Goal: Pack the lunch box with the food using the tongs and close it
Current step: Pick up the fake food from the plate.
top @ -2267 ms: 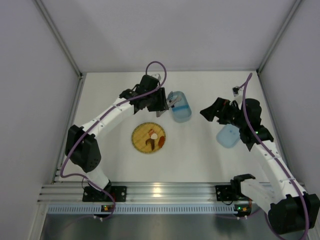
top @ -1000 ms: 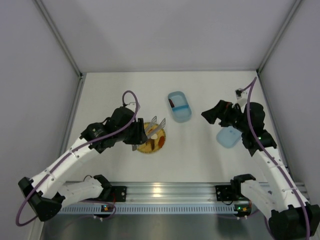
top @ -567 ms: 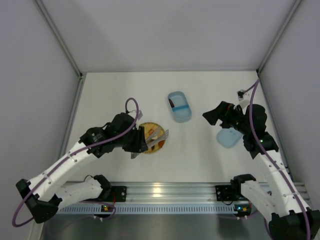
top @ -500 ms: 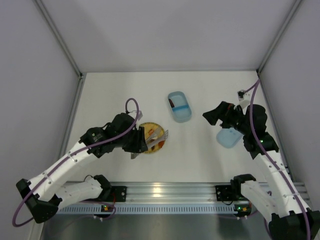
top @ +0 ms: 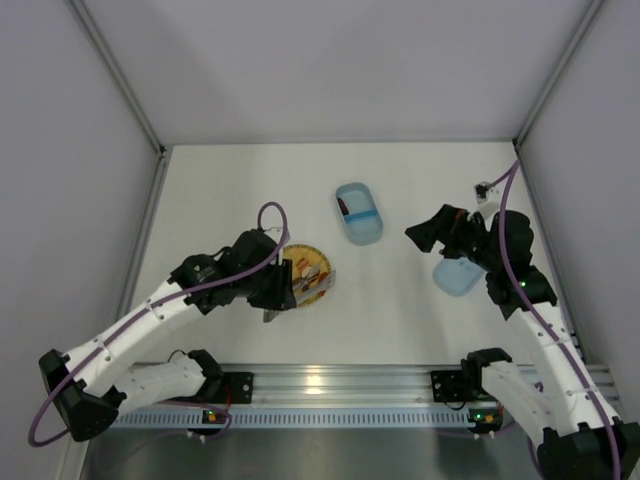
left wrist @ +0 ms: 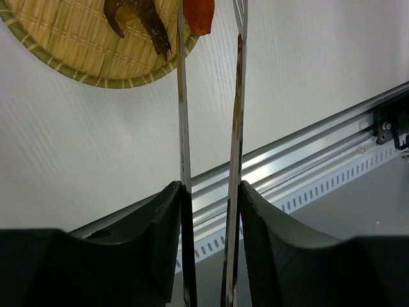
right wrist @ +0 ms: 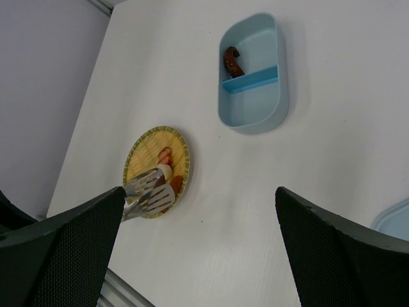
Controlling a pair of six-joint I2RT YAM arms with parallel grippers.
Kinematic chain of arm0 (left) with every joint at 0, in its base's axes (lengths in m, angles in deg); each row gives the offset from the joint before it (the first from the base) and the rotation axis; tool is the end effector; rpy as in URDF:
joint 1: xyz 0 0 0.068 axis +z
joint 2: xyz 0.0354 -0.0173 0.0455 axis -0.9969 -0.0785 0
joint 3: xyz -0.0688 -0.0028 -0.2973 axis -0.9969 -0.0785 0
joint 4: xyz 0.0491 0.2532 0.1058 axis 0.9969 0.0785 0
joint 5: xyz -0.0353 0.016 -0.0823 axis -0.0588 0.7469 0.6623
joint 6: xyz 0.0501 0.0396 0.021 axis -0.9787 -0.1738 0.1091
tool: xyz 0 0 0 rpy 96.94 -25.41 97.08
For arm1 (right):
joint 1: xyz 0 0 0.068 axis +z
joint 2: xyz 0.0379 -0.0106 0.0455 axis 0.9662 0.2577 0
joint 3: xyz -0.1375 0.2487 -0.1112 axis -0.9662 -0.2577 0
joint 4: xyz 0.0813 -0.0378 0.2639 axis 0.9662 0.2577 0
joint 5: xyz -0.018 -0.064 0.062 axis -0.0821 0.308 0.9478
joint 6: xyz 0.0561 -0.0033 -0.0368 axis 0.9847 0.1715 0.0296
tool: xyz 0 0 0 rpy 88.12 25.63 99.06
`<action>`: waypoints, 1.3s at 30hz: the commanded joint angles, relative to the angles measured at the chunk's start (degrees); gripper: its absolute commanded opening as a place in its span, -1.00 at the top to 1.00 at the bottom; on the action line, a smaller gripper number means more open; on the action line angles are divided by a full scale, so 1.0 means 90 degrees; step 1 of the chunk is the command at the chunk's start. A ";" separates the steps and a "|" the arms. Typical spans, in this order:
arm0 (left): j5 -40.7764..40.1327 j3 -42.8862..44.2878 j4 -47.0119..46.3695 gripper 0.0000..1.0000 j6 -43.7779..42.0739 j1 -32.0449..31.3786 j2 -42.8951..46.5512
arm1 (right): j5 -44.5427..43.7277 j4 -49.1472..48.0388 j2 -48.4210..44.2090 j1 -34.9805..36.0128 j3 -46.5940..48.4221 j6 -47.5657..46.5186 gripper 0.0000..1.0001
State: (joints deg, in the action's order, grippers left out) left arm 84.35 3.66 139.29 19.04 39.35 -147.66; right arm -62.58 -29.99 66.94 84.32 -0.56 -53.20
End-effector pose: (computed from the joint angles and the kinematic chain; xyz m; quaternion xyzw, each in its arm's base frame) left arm 0.1368 -0.1460 0.3223 0.0977 0.9478 -0.2145 0.2146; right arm 0.1867 0.0509 0.3315 0.0320 0.8057 0.3370 0.4860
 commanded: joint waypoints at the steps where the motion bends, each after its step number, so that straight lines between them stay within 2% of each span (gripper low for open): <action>1: -0.0078 -0.0057 -0.0081 0.11 0.0000 -0.0038 -0.0043 | -0.0032 0.0026 -0.0133 0.0085 -0.0076 0.0033 -0.99; 18: -0.0234 -0.0077 -0.0072 0.13 0.0059 -0.0126 -0.0287 | -0.0003 -0.0121 -0.0134 0.0075 -0.0252 0.0053 -0.99; 39: -0.0595 0.0450 0.0104 0.35 0.0068 -0.0126 -0.0287 | -0.0022 -0.0102 -0.0124 0.0085 -0.0223 0.0033 -0.99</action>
State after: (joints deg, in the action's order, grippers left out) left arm 80.22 4.89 139.86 19.48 38.45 -150.32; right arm -62.58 -30.05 66.59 84.35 -2.90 -53.03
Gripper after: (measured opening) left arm 0.352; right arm 0.993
